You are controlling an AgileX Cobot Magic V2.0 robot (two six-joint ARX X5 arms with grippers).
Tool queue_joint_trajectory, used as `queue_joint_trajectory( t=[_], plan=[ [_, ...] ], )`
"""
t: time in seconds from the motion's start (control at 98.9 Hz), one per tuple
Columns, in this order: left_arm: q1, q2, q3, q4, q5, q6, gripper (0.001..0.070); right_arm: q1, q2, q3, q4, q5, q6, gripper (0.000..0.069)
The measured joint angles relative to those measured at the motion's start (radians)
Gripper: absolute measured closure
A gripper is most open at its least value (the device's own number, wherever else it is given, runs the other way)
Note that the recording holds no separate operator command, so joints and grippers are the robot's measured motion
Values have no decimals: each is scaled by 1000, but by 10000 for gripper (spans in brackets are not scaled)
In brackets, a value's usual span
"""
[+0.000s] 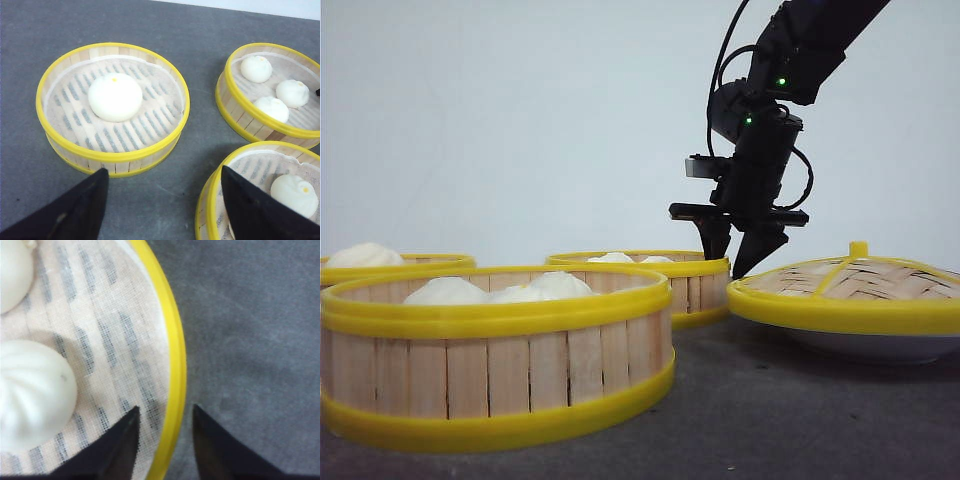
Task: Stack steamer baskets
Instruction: 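Move right gripper to the three-bun basket and grasp its yellow rim, then lift the three-bun basket with right gripper onto the nearest basket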
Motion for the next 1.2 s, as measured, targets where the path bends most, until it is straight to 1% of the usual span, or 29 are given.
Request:
queue_joint_trajectory(
  t=[0.121,0.253,0.445,0.546,0.607,0.749,0.86,1.052,1.204],
  plan=[
    [0,0,0,0,0,4,277,1,4,0,21,4,33,608],
    [0,0,0,0,0,15,277,4,10,0,44,0,51,657],
    [0,0,0,0,0,23,277,5,11,1,68,0,56,665],
    [0,0,0,0,0,27,277,5,24,37,47,0,55,665],
    [0,0,0,0,0,31,277,3,31,80,15,1,53,665],
    [0,0,0,0,0,35,277,0,32,224,-122,3,35,665],
    [0,0,0,0,0,41,277,0,27,315,-197,3,23,665],
    [0,0,0,0,0,41,277,16,-39,326,-332,1,-6,665],
    [0,0,0,0,0,41,277,46,-108,326,-406,0,-18,665]
  ],
)
